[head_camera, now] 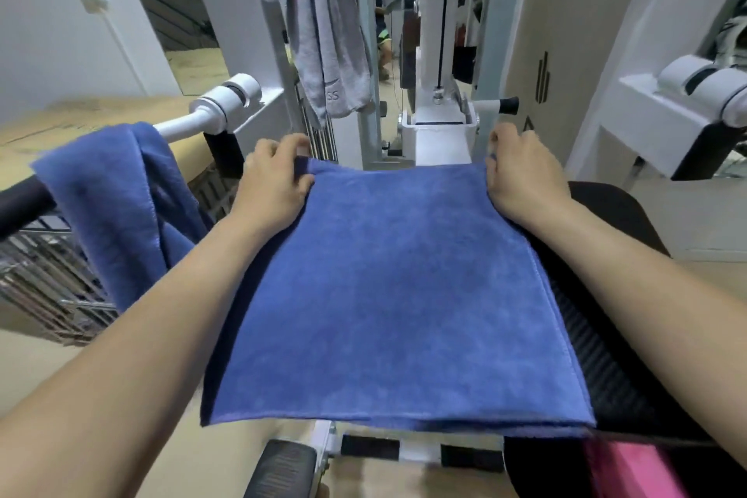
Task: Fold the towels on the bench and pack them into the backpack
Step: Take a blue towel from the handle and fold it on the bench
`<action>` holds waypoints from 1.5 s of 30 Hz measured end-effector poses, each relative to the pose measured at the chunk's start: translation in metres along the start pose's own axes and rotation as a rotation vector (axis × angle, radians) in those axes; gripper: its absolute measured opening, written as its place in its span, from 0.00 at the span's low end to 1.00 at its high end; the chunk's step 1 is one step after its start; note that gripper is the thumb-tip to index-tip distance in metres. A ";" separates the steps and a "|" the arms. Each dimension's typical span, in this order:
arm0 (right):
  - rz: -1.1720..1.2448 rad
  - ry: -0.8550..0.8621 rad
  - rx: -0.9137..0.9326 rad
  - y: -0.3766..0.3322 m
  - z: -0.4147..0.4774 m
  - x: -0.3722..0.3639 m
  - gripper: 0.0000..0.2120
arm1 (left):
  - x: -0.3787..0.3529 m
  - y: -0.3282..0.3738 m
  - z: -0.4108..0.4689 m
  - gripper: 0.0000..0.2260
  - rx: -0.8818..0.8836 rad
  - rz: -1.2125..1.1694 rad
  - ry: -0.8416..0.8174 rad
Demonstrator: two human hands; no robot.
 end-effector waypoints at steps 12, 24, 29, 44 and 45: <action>-0.003 -0.260 0.658 -0.074 -0.219 0.075 0.38 | 0.077 0.003 -0.203 0.39 -0.332 -0.224 -0.289; 0.134 -0.009 0.705 -0.065 -0.235 0.103 0.28 | 0.118 -0.003 -0.197 0.17 -0.344 -0.460 -0.006; 0.057 -0.028 0.754 -0.066 -0.240 0.103 0.31 | 0.116 -0.012 -0.183 0.17 -0.197 -0.569 -0.035; 0.723 -0.090 -0.235 -0.004 -0.128 0.105 0.05 | 0.103 -0.020 -0.116 0.09 0.191 -0.770 0.016; 0.714 -0.066 -0.264 0.000 -0.117 0.100 0.05 | 0.099 -0.017 -0.108 0.09 0.202 -0.760 0.023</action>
Point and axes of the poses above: each hand's wrist, its own z-axis towards the middle knuckle, its own x-axis out of the back of the hand, y = z × x, the point moved 8 cm from there along z, towards the middle knuckle, and after that the axes turned 14 degrees about y, right-handed, at the moved point
